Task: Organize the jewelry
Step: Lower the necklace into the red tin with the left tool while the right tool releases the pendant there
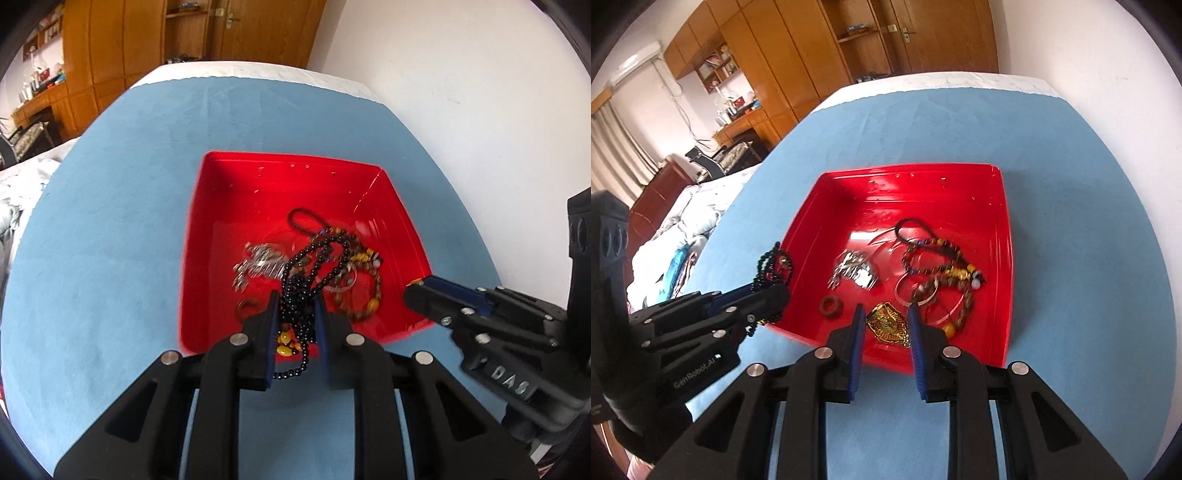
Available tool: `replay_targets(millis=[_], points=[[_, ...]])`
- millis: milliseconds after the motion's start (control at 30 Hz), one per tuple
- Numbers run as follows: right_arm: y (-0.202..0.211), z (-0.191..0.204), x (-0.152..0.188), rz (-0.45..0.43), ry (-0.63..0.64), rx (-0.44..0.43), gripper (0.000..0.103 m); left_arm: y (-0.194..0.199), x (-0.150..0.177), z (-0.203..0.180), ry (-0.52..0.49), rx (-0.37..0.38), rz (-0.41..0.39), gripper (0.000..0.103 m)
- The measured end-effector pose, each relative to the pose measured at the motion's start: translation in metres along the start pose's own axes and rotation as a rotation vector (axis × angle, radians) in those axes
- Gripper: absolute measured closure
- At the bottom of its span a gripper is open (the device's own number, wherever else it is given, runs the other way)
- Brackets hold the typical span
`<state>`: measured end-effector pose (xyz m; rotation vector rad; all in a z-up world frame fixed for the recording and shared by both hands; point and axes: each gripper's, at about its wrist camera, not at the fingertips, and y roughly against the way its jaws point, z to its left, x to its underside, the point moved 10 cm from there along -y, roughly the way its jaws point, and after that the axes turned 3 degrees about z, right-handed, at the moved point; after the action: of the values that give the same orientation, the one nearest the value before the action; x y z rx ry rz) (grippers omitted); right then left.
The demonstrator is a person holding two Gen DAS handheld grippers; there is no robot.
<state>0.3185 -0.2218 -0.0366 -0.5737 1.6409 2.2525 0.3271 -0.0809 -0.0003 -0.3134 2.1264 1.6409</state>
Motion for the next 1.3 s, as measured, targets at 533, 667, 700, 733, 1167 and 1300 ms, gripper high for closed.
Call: replay_targets(millis=[533,667,700,733,1167,1300], points=[[-0.084,-0.042,-0.045,0.067,-0.087,0.054,0.080,-0.090,-0.051,0.014,0.040,-0.031,0.096,0.086],[-0.094,-0.047,-0.056,0.072,-0.094,0.071,0.079,-0.104,-0.056,0.016,0.054,-0.042,0.118,0.083],[-0.096,-0.047,-0.057,0.075,-0.088,0.076,0.079,-0.106,-0.057,0.016,0.054,-0.043,0.123,0.081],[-0.098,-0.049,-0.059,0.074,-0.088,0.082,0.077,-0.110,-0.060,0.016,0.054,-0.044,0.125,0.075],[-0.063,-0.046,-0.058,-0.025,-0.069,0.067,0.068,-0.080,-0.059,0.021,0.074,-0.030,0.064,0.050],[-0.051,-0.044,-0.050,-0.031,-0.069,0.059,0.059,-0.057,-0.058,0.026,0.060,-0.046,0.013,0.035]])
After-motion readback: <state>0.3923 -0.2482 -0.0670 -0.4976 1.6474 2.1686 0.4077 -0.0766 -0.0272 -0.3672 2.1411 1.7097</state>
